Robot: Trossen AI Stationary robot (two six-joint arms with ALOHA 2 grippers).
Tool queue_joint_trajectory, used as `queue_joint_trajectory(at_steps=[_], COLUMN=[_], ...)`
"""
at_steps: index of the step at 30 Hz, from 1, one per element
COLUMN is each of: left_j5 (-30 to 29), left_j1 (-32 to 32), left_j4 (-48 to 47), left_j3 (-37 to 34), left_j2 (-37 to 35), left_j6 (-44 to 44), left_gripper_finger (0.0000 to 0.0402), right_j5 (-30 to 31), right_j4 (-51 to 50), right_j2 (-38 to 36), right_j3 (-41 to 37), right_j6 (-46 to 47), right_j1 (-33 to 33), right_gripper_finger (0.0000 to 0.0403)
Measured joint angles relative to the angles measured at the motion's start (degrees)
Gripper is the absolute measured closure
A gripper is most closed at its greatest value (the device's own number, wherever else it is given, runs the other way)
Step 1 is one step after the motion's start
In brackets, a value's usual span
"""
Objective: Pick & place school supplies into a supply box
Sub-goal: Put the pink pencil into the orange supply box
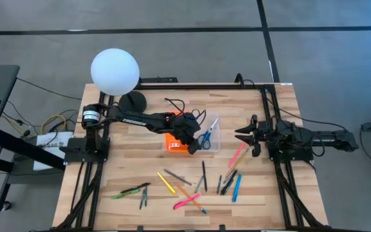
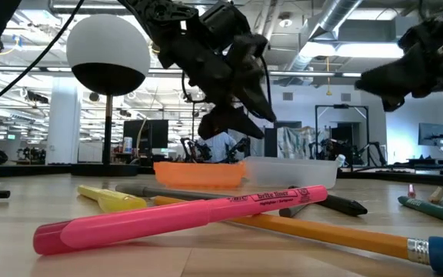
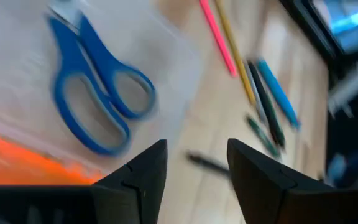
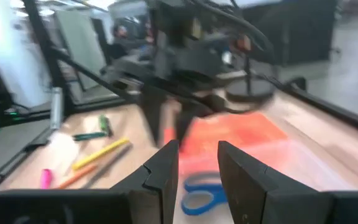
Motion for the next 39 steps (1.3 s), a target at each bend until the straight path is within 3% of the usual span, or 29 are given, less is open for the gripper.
queue_joint_trajectory(at_steps=[4, 8, 13, 20, 24, 39], left_j5=[-1.13, -8.19, -23.49, -46.53, -56.44, -62.14], left_j1=[-1.12, -2.91, -7.56, -16.64, -20.59, -29.76], left_j4=[-6.54, -13.33, -21.39, -29.98, -35.2, -39.32], left_j3=[0.0, 0.0, 0.0, 0.0, -0.3, -16.67], left_j2=[-2.66, -7.11, -13.38, -17.27, -17.29, -17.3], left_j6=[6.18, 11.7, 16.08, 17.15, 13.88, -9.54], left_gripper_finger=[0.0239, 0.0239, 0.0239, 0.0239, 0.0239, 0.0239], right_j5=[0.97, 4.67, 13.09, 13.49, 15.04, 17.65], right_j4=[0.39, 4.58, 5.11, 14.14, 20.21, 22.53], right_j2=[5.07, 10.04, 16.92, 28.43, 35.69, 62.84], right_j3=[0.0, 0.0, 0.0, 0.0, 0.09, 11.94], right_j6=[1.39, 4.23, 7.65, 8.94, 10.33, 10.4], right_j1=[-1.86, -4.02, -6.08, -7.39, -7.97, -10.13], right_gripper_finger=[0.0295, 0.0295, 0.0295, 0.0296, 0.0296, 0.0296])
